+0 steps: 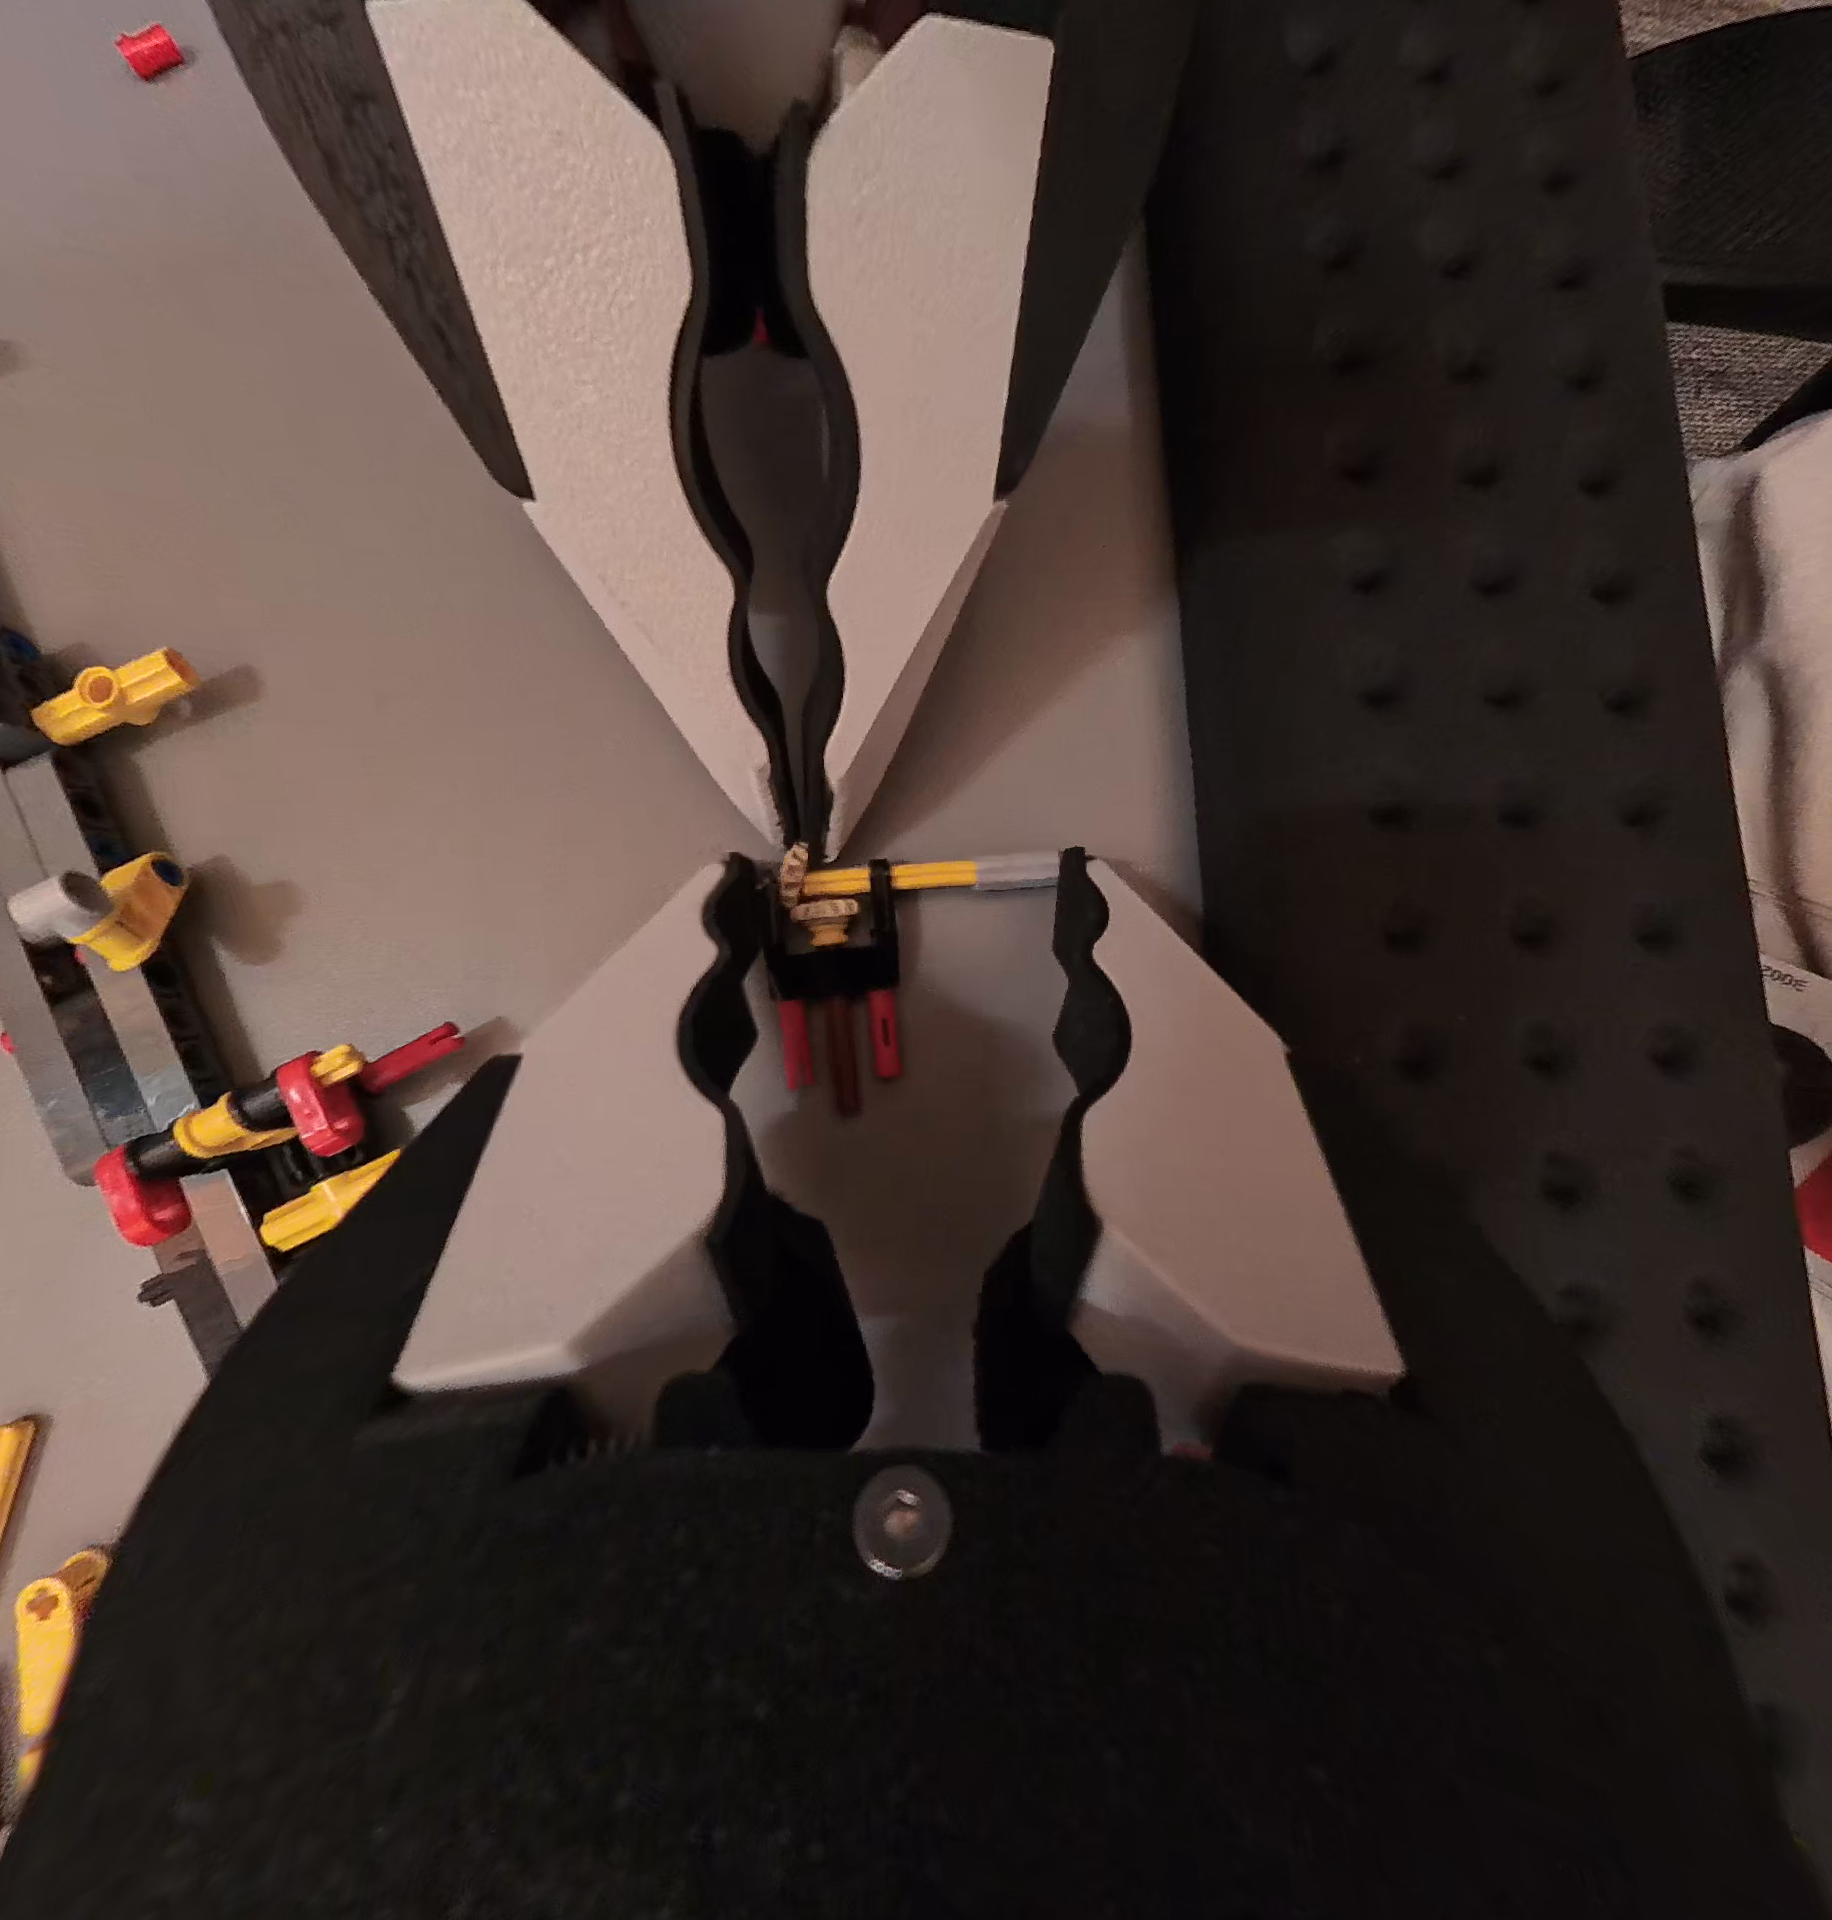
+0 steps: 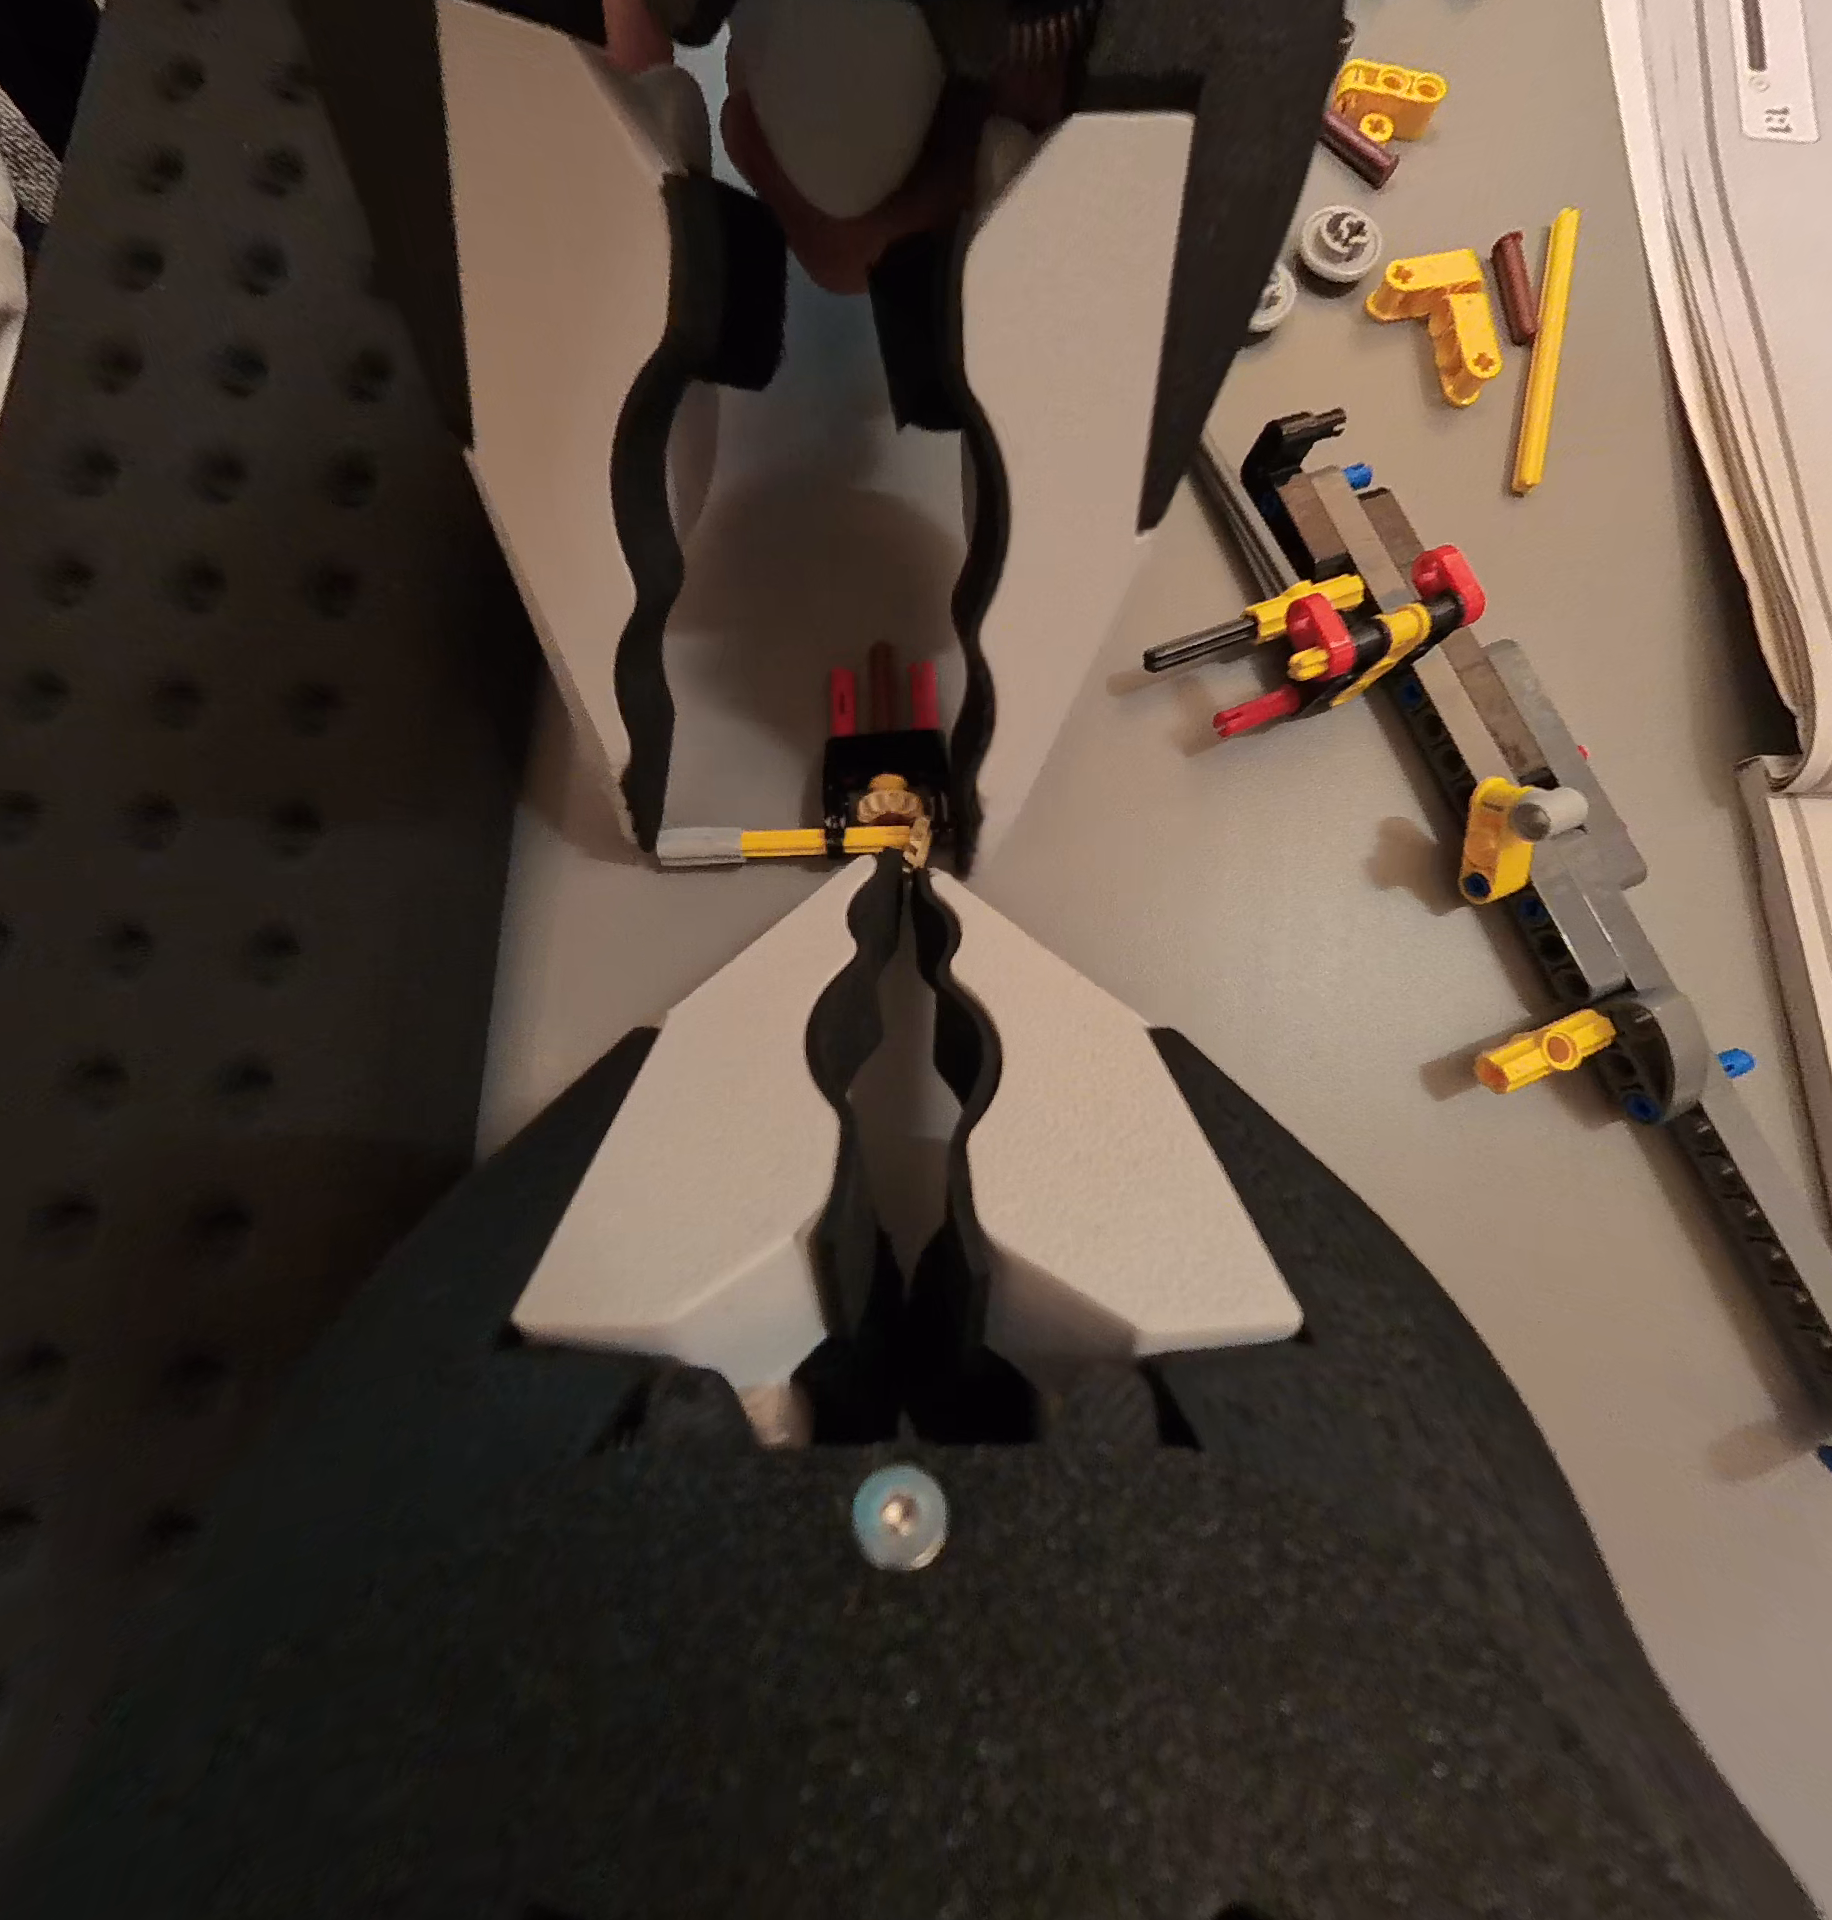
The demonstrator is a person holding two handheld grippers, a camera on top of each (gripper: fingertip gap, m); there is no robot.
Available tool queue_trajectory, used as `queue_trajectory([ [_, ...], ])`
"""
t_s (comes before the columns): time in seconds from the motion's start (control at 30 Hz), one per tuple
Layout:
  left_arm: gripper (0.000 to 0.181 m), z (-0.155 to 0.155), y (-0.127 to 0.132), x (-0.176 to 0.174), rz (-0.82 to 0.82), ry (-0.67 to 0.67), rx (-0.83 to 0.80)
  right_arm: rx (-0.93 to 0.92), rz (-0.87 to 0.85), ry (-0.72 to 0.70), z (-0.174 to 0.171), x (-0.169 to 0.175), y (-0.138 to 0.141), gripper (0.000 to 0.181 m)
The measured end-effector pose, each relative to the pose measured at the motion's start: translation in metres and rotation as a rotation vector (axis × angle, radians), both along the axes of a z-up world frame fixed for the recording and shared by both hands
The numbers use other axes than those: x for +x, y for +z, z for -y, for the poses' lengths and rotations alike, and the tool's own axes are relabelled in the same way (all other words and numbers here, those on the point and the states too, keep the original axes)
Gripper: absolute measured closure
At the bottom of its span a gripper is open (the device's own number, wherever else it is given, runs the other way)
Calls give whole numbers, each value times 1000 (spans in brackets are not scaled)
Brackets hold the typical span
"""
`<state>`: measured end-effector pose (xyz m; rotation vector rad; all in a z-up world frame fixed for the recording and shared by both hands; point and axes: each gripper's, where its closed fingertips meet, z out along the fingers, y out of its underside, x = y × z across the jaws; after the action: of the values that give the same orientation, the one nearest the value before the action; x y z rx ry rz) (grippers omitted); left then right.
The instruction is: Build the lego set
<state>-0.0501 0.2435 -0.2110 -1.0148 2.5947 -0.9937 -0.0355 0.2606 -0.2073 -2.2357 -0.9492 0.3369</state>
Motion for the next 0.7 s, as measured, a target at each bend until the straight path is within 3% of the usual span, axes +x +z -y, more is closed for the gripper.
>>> queue_trajectory([
  [0.7,127,1,1,0,-7,-4,-42,38,-22,-12,-1,-1,2,173],
])
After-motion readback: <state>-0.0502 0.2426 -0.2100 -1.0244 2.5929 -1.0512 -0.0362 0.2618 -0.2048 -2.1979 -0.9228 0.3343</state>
